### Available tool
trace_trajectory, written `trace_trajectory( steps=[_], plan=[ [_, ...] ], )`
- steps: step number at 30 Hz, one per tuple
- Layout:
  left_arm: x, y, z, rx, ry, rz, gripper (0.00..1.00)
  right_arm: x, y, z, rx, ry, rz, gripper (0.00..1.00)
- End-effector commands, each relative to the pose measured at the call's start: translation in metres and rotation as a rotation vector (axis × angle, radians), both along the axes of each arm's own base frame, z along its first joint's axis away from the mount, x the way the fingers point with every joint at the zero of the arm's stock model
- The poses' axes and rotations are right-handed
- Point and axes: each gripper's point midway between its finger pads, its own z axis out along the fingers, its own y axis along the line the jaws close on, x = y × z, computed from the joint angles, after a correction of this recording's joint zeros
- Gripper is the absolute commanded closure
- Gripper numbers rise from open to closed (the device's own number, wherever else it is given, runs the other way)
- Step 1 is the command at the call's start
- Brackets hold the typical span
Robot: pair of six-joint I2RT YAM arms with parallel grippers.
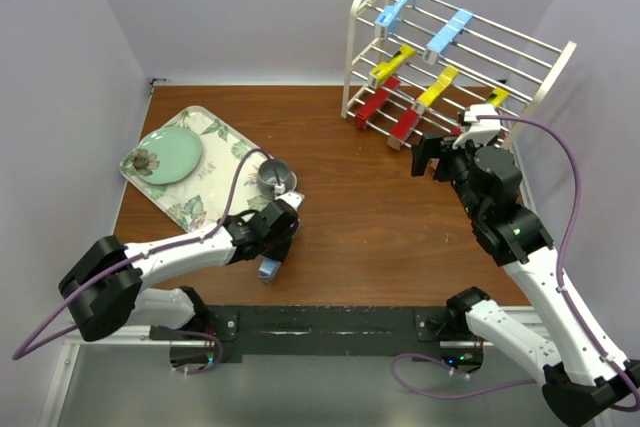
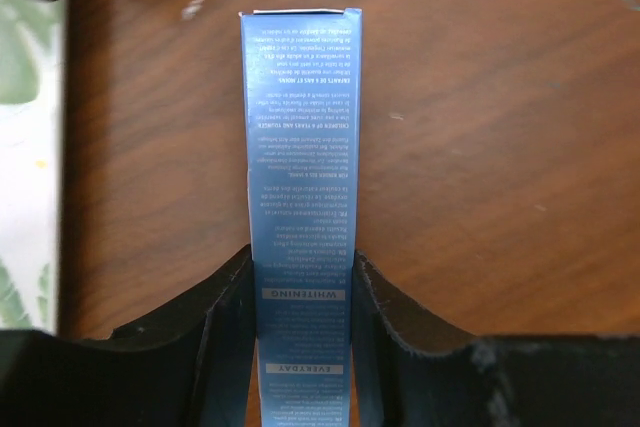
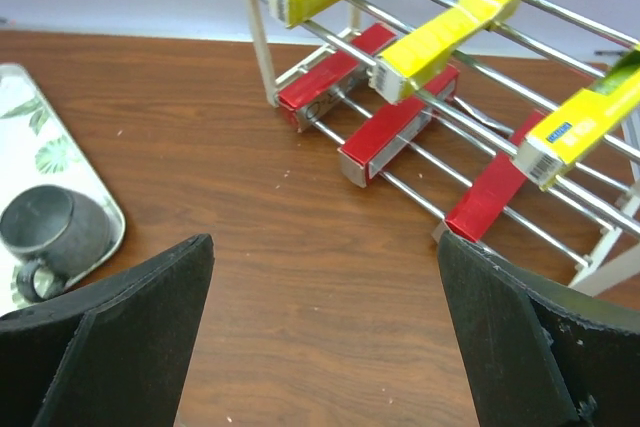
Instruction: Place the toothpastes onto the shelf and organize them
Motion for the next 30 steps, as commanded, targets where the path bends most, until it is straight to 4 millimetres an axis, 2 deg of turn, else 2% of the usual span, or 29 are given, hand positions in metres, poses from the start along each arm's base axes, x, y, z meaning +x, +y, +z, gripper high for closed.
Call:
trace_trajectory(
  steps=[1, 3, 4, 6, 7, 8, 10, 13, 15, 16, 18, 19, 21, 22, 24, 25, 30],
  plan=[
    [-0.008, -0.048, 0.051, -0.136, -0.095, -0.220, 0.66, -0.010, 0.024, 0.004, -0.042, -0.021, 0.183, 0.02],
    [-0.012, -0.056, 0.069, -0.176, -0.138, -0.325, 0.68, -0.017, 0.033, 0.003, -0.063, -0.013, 0.258, 0.02],
    [-0.017, -0.064, 0.077, -0.217, -0.144, -0.385, 0.69, -0.024, 0.048, 0.001, -0.061, -0.002, 0.354, 0.01],
    [-0.018, -0.069, 0.096, -0.244, -0.220, -0.488, 0.69, -0.032, 0.059, 0.004, -0.096, -0.008, 0.452, 0.02],
    [-0.023, -0.075, 0.106, -0.280, -0.239, -0.547, 0.69, -0.038, 0.062, -0.001, -0.109, 0.018, 0.494, 0.02],
    [-0.023, -0.077, 0.114, -0.278, -0.277, -0.604, 0.69, -0.045, 0.074, 0.000, -0.104, 0.029, 0.574, 0.02],
    [-0.026, -0.082, 0.134, -0.316, -0.332, -0.673, 0.69, -0.053, 0.079, -0.009, -0.123, 0.079, 0.634, 0.02],
    [-0.030, -0.089, 0.156, -0.328, -0.400, -0.793, 0.68, -0.074, 0.101, -0.006, -0.112, 0.085, 0.823, 0.02],
    [-0.031, -0.092, 0.160, -0.311, -0.414, -0.851, 0.68, -0.087, 0.113, -0.007, -0.097, 0.086, 0.942, 0.02],
    [-0.033, -0.096, 0.172, -0.327, -0.428, -0.887, 0.68, -0.091, 0.116, -0.009, -0.098, 0.087, 0.974, 0.02],
    [-0.034, -0.100, 0.176, -0.313, -0.431, -0.940, 0.68, -0.101, 0.123, -0.011, -0.109, 0.079, 1.070, 0.02],
    [-0.036, -0.103, 0.187, -0.323, -0.434, -0.961, 0.68, -0.106, 0.124, -0.014, -0.119, 0.096, 1.101, 0.02],
    [-0.038, -0.105, 0.188, -0.306, -0.419, -1.002, 0.68, -0.111, 0.125, -0.012, -0.149, 0.083, 1.154, 0.02],
    [-0.036, -0.108, 0.199, -0.310, -0.437, -1.009, 0.68, -0.115, 0.125, -0.015, -0.158, 0.097, 1.169, 0.02],
    [-0.036, -0.109, 0.200, -0.296, -0.428, -1.033, 0.68, -0.116, 0.124, -0.013, -0.187, 0.080, 1.191, 0.02],
    [-0.036, -0.112, 0.206, -0.302, -0.436, -1.046, 0.68, -0.118, 0.125, -0.015, -0.188, 0.090, 1.208, 0.02],
    [-0.031, -0.117, 0.213, -0.289, -0.442, -1.061, 0.68, -0.122, 0.131, -0.024, -0.197, 0.119, 1.260, 0.02]
  ],
)
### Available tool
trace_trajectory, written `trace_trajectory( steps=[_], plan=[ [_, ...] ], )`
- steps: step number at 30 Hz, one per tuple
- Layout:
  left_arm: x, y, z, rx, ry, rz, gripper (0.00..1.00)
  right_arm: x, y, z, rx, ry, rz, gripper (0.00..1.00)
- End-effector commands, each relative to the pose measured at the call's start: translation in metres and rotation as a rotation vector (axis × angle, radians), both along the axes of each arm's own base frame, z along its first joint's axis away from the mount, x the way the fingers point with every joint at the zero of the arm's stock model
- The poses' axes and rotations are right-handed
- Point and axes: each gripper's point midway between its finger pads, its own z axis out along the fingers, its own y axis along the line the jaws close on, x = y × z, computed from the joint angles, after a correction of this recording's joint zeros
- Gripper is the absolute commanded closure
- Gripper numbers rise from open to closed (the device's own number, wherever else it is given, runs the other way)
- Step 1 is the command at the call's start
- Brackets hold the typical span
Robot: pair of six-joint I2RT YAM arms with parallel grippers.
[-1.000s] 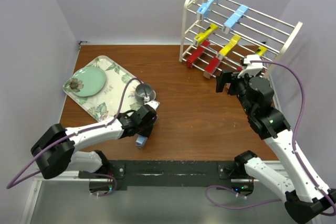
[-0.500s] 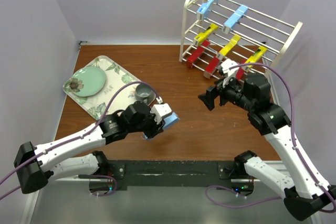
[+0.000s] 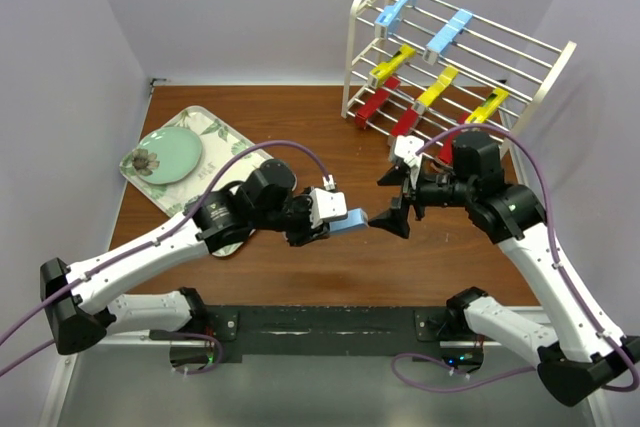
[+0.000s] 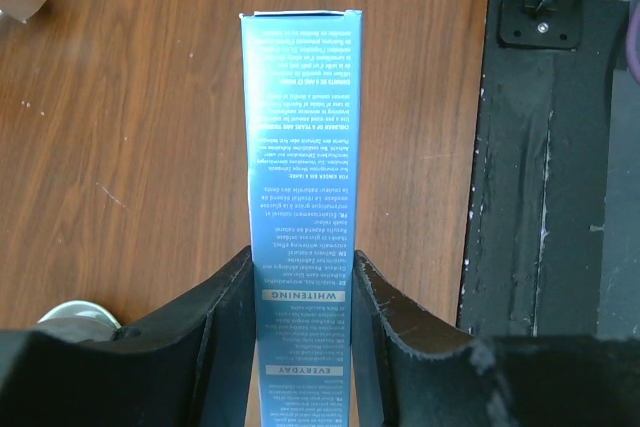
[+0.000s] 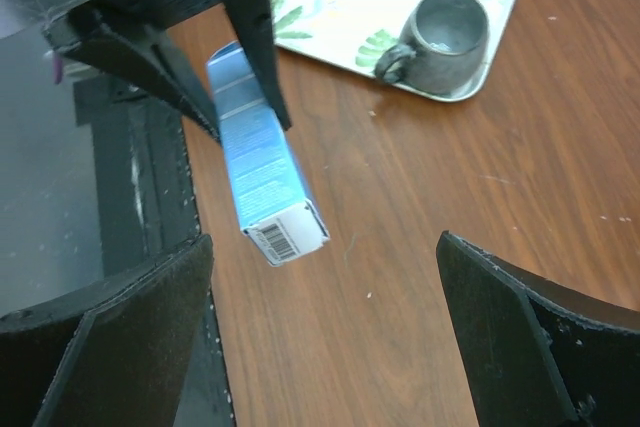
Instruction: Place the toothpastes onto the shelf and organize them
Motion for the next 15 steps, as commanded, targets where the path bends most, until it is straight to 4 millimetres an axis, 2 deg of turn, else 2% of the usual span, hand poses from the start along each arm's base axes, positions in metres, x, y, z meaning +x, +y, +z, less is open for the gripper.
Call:
trace_trajectory(
  steps=[1, 9, 15],
  plan=[
    [0.001, -0.010, 0.027, -0.036, -0.056, -0.062, 0.68, -0.014, 0.009, 0.004, -0.004, -0.013, 0.115, 0.03],
    [0.009, -0.013, 0.026, -0.027, -0.071, -0.042, 0.69, -0.017, 0.032, -0.013, -0.055, 0.010, 0.179, 0.06],
    [0.011, -0.013, 0.028, -0.032, -0.075, -0.033, 0.69, -0.020, 0.048, -0.027, -0.104, 0.029, 0.217, 0.13]
  ],
)
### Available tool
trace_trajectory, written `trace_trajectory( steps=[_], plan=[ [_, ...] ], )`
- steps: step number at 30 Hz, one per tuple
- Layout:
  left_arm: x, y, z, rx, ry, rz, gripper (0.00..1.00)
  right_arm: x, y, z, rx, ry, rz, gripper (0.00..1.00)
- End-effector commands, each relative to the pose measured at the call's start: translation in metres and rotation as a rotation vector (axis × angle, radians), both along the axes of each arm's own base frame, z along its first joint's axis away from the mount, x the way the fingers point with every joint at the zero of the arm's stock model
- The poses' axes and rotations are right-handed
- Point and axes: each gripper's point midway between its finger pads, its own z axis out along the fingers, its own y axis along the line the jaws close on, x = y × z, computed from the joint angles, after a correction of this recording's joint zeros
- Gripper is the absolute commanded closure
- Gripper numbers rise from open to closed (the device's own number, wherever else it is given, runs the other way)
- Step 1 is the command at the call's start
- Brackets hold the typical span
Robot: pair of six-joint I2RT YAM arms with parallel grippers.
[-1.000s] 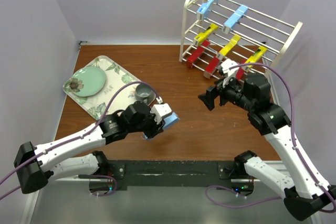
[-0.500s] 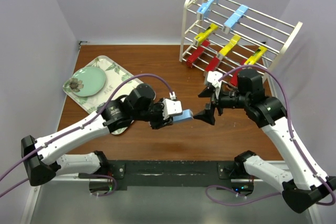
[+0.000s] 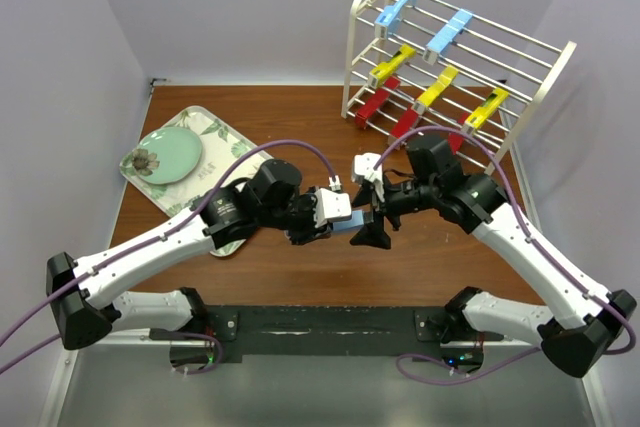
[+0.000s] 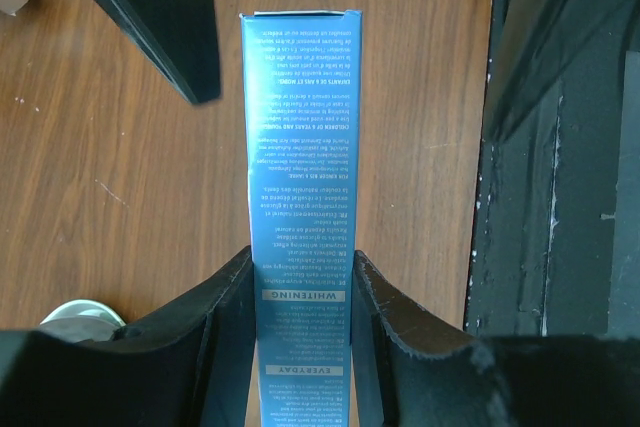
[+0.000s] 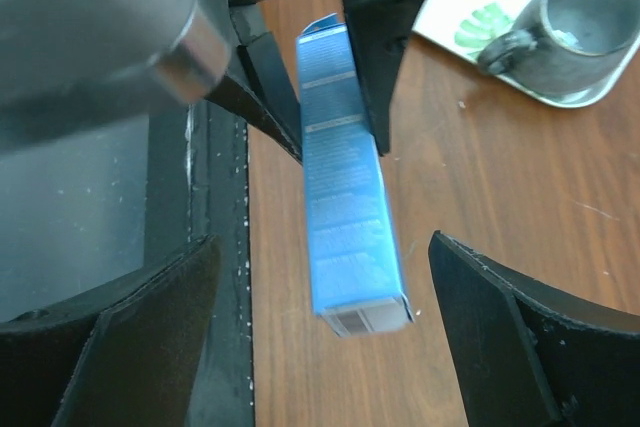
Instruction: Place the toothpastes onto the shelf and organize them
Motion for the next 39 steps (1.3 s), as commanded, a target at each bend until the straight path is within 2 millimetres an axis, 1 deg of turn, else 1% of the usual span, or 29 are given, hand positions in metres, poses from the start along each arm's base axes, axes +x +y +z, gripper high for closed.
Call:
trace_trajectory(
  steps=[1, 4, 6, 7, 10, 11, 12, 15, 17, 18, 20, 21, 22, 23, 24, 25, 26, 28, 29, 31, 32, 33, 34, 35, 36, 37, 38, 39],
  plan=[
    [0.008, -0.010, 0.034, -0.079, -0.071, -0.006, 0.69, 0.006, 0.009, 0.007, -0.010, -0.056, 0.005, 0.17],
    [0.008, -0.009, 0.036, -0.083, -0.078, -0.005, 0.69, 0.008, 0.013, 0.001, -0.024, -0.050, 0.009, 0.23],
    [0.008, -0.008, 0.038, -0.087, -0.082, 0.000, 0.69, 0.007, 0.015, -0.002, -0.031, -0.048, 0.018, 0.24],
    [0.008, -0.007, 0.038, -0.088, -0.084, -0.001, 0.70, 0.009, 0.014, -0.006, -0.044, -0.045, 0.009, 0.27],
    [0.008, -0.007, 0.039, -0.089, -0.085, -0.001, 0.70, 0.008, 0.015, -0.010, -0.059, -0.050, 0.008, 0.33],
    [0.007, -0.007, 0.039, -0.089, -0.082, -0.001, 0.70, 0.010, 0.014, -0.012, -0.063, -0.050, 0.004, 0.36],
    [0.008, -0.006, 0.038, -0.087, -0.082, 0.001, 0.71, 0.010, 0.014, -0.012, -0.064, -0.053, 0.003, 0.45],
    [0.008, -0.006, 0.039, -0.091, -0.082, 0.003, 0.71, 0.011, 0.012, -0.012, -0.069, -0.063, -0.010, 0.58],
    [0.007, -0.006, 0.041, -0.098, -0.084, 0.005, 0.71, 0.012, 0.009, -0.014, -0.083, -0.067, -0.016, 0.63],
    [0.008, -0.006, 0.042, -0.099, -0.088, 0.009, 0.71, 0.012, 0.008, -0.014, -0.088, -0.068, -0.019, 0.68],
    [0.009, -0.005, 0.045, -0.112, -0.096, 0.018, 0.69, 0.012, 0.006, -0.014, -0.097, -0.073, -0.022, 0.74],
    [0.011, -0.004, 0.046, -0.114, -0.100, 0.027, 0.68, 0.013, 0.005, -0.013, -0.102, -0.079, -0.027, 0.81],
    [0.012, -0.003, 0.047, -0.119, -0.102, 0.035, 0.67, 0.012, 0.004, -0.013, -0.106, -0.081, -0.028, 0.84],
    [0.012, -0.003, 0.050, -0.132, -0.111, 0.040, 0.62, 0.013, 0.003, -0.013, -0.108, -0.085, -0.035, 0.88],
    [0.014, -0.001, 0.050, -0.132, -0.119, 0.052, 0.57, 0.014, 0.002, -0.012, -0.108, -0.090, -0.037, 0.90],
    [0.016, 0.000, 0.051, -0.135, -0.125, 0.063, 0.53, 0.015, 0.002, -0.009, -0.109, -0.100, -0.046, 0.91],
    [0.018, 0.002, 0.055, -0.146, -0.135, 0.072, 0.42, 0.016, 0.001, -0.008, -0.110, -0.103, -0.054, 0.92],
    [0.023, 0.007, 0.056, -0.149, -0.151, 0.111, 0.34, 0.019, -0.001, -0.004, -0.113, -0.110, -0.075, 0.94],
    [0.025, 0.009, 0.064, -0.174, -0.168, 0.130, 0.27, 0.021, -0.002, -0.002, -0.116, -0.112, -0.096, 0.96],
    [0.034, 0.017, 0.067, -0.190, -0.195, 0.196, 0.24, 0.026, -0.003, 0.007, -0.102, -0.134, -0.132, 0.99],
    [0.037, 0.021, 0.080, -0.238, -0.228, 0.221, 0.22, 0.029, -0.004, 0.011, -0.096, -0.139, -0.163, 1.00],
    [0.045, 0.030, 0.076, -0.233, -0.249, 0.287, 0.21, 0.031, -0.005, 0.015, -0.086, -0.149, -0.183, 1.00],
    [0.049, 0.035, 0.080, -0.257, -0.261, 0.334, 0.20, 0.034, -0.005, 0.027, -0.049, -0.180, -0.204, 1.00],
    [0.053, 0.043, 0.096, -0.314, -0.302, 0.380, 0.18, 0.040, -0.007, 0.033, -0.039, -0.188, -0.253, 1.00],
    [0.062, 0.057, 0.092, -0.307, -0.329, 0.467, 0.18, 0.043, -0.008, 0.039, -0.023, -0.203, -0.280, 1.00],
    [0.067, 0.064, 0.095, -0.335, -0.333, 0.529, 0.17, 0.048, -0.007, 0.051, 0.013, -0.234, -0.309, 1.00],
    [0.069, 0.076, 0.113, -0.408, -0.371, 0.588, 0.15, 0.057, -0.015, 0.061, 0.025, -0.261, -0.387, 1.00],
    [0.077, 0.093, 0.103, -0.399, -0.394, 0.689, 0.15, 0.062, -0.018, 0.069, 0.041, -0.280, -0.425, 1.00]
  ],
)
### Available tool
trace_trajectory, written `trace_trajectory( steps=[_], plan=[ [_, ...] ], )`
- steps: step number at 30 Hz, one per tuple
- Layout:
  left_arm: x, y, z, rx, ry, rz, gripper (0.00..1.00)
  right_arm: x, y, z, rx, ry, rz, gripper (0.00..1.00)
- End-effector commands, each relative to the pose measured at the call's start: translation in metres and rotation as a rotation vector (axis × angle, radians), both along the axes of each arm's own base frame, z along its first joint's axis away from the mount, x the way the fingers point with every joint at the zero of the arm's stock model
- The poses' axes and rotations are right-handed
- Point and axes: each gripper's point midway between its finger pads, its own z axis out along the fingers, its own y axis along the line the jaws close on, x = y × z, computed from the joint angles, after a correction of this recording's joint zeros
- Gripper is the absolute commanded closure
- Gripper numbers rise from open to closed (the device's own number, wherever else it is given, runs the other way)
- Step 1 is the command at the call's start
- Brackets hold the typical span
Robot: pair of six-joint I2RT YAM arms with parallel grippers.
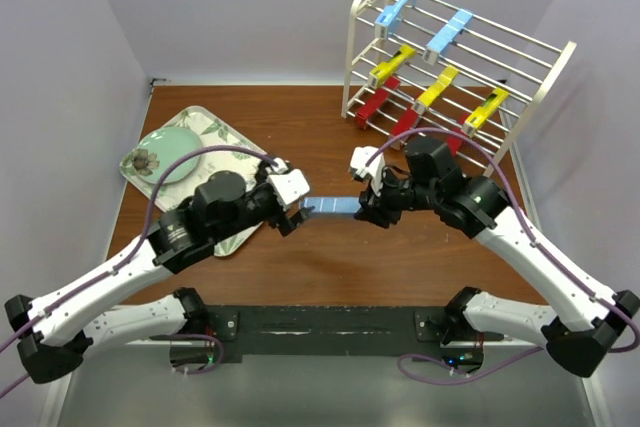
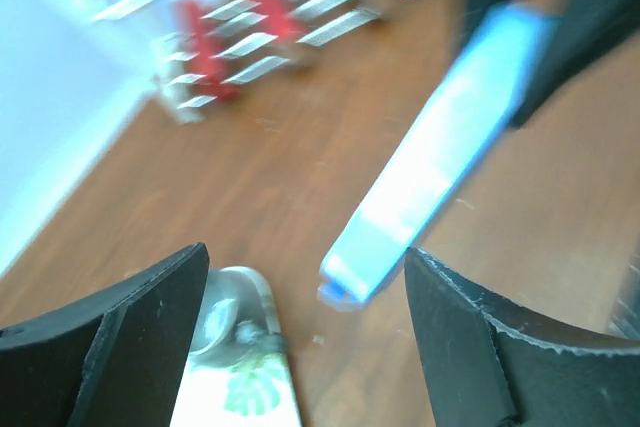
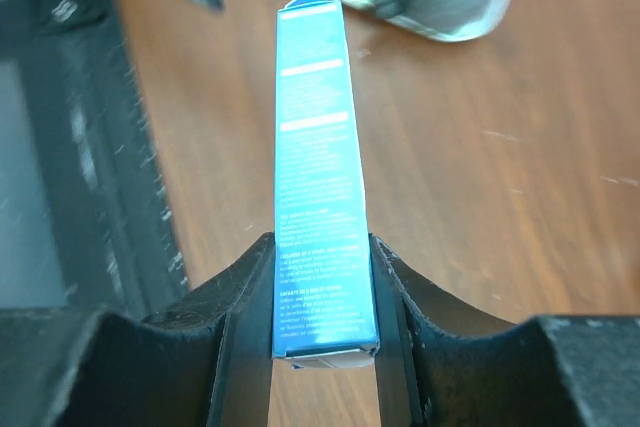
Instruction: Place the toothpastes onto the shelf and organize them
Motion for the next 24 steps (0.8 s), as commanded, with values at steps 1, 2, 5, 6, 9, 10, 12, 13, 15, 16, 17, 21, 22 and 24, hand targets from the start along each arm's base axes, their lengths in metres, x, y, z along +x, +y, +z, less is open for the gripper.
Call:
trace_trajectory(
  steps=[1, 2, 5, 6, 9, 10, 12, 13, 15, 16, 17, 21, 22, 24],
  plan=[
    [0.036, 0.054, 0.032, -0.214, -0.115, 0.386, 0.14, 0.036, -0.009, 0.091, 0.191, -0.241, -0.227, 1.00],
    [0.036, 0.067, 0.032, -0.260, -0.136, 0.435, 0.10, 0.038, -0.014, 0.103, 0.220, -0.261, -0.266, 1.00],
    [0.040, 0.099, 0.018, -0.289, -0.156, 0.589, 0.07, 0.053, -0.033, 0.146, 0.314, -0.369, -0.417, 1.00],
    [0.042, 0.112, 0.014, -0.292, -0.157, 0.662, 0.06, 0.061, -0.041, 0.165, 0.358, -0.422, -0.488, 1.00],
    [0.041, 0.132, -0.005, -0.305, -0.139, 0.764, 0.05, 0.070, -0.060, 0.205, 0.445, -0.503, -0.613, 1.00],
    [0.040, 0.137, -0.008, -0.332, -0.126, 0.789, 0.04, 0.078, -0.076, 0.214, 0.449, -0.531, -0.714, 1.00],
    [0.040, 0.145, -0.023, -0.325, -0.116, 0.835, 0.04, 0.088, -0.089, 0.234, 0.474, -0.568, -0.821, 1.00],
    [0.039, 0.147, -0.025, -0.342, -0.116, 0.841, 0.04, 0.095, -0.109, 0.240, 0.460, -0.595, -0.943, 1.00],
    [0.038, 0.149, -0.040, -0.311, -0.111, 0.850, 0.04, 0.104, -0.127, 0.255, 0.475, -0.634, -1.078, 1.00],
    [0.038, 0.149, -0.043, -0.305, -0.110, 0.851, 0.04, 0.107, -0.142, 0.257, 0.453, -0.660, -1.175, 1.00],
    [0.039, 0.149, -0.048, -0.291, -0.107, 0.853, 0.04, 0.109, -0.150, 0.260, 0.442, -0.674, -1.230, 1.00],
    [0.043, 0.144, -0.051, -0.285, -0.112, 0.852, 0.04, 0.118, -0.173, 0.277, 0.404, -0.707, -1.431, 1.00],
    [0.044, 0.143, -0.053, -0.268, -0.115, 0.852, 0.04, 0.123, -0.175, 0.275, 0.385, -0.707, -1.475, 1.00],
    [0.045, 0.145, -0.053, -0.260, -0.121, 0.870, 0.04, 0.128, -0.192, 0.277, 0.381, -0.715, -1.571, 1.00]
  ],
)
